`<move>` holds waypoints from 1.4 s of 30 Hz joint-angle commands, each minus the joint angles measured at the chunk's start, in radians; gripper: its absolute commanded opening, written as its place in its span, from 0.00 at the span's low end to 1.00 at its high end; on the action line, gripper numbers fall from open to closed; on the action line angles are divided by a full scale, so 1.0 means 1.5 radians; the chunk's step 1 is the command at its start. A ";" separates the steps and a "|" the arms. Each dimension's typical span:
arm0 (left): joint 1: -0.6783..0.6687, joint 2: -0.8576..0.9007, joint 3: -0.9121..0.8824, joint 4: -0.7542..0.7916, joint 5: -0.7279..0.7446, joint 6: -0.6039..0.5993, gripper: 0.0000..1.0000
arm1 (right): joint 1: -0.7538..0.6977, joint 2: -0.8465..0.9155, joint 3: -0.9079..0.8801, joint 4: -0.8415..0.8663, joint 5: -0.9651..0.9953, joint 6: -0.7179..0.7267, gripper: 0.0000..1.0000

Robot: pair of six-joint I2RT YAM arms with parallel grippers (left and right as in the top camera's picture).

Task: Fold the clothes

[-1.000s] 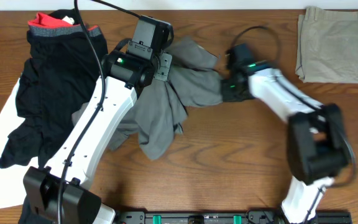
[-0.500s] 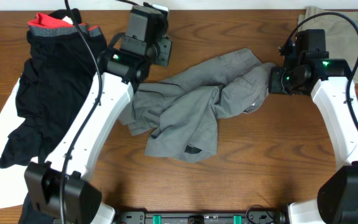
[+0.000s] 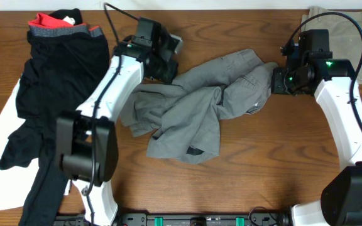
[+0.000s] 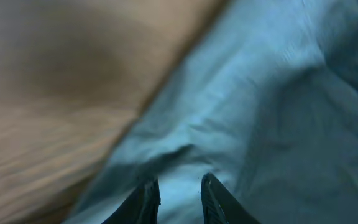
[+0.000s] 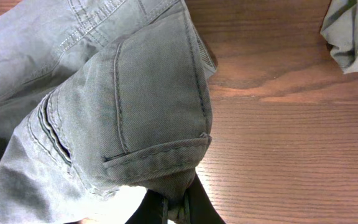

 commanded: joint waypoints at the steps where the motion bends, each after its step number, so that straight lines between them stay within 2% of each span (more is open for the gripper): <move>1: -0.005 0.023 0.001 -0.032 0.075 0.077 0.25 | 0.004 0.003 0.000 0.004 -0.014 -0.008 0.01; 5: -0.007 0.051 0.001 -0.103 0.070 0.120 0.25 | 0.004 0.003 0.000 0.007 -0.014 -0.008 0.01; 8: -0.005 0.070 0.001 -0.142 0.039 0.122 0.25 | 0.004 0.003 0.000 0.014 -0.014 -0.002 0.01; 11: -0.005 0.080 0.001 -0.164 -0.010 0.117 0.24 | 0.004 0.003 0.000 0.016 -0.014 0.005 0.01; 12: -0.005 0.081 0.001 -0.166 -0.026 0.102 0.20 | 0.004 0.003 0.000 0.016 -0.014 0.005 0.01; 17: -0.005 0.061 0.016 -0.205 -0.034 0.073 0.19 | 0.004 0.003 0.000 0.024 -0.013 0.005 0.01; 25: -0.007 -0.120 0.020 -0.267 -0.078 -0.010 0.36 | 0.003 0.003 0.000 0.048 -0.013 0.005 0.02; 28: -0.022 -0.181 0.020 -0.320 -0.078 -0.011 0.43 | 0.003 0.003 0.000 0.053 -0.013 0.005 0.02; 34: -0.101 -0.216 0.009 -0.406 -0.033 -0.011 0.44 | 0.003 0.003 0.000 0.066 -0.013 0.008 0.04; 38: -0.178 -0.215 -0.039 -0.380 -0.013 -0.021 0.46 | 0.003 0.003 0.000 0.062 -0.014 0.010 0.04; 42: -0.228 -0.215 -0.101 -0.317 -0.029 -0.074 0.51 | 0.003 0.003 0.000 0.056 -0.014 0.010 0.04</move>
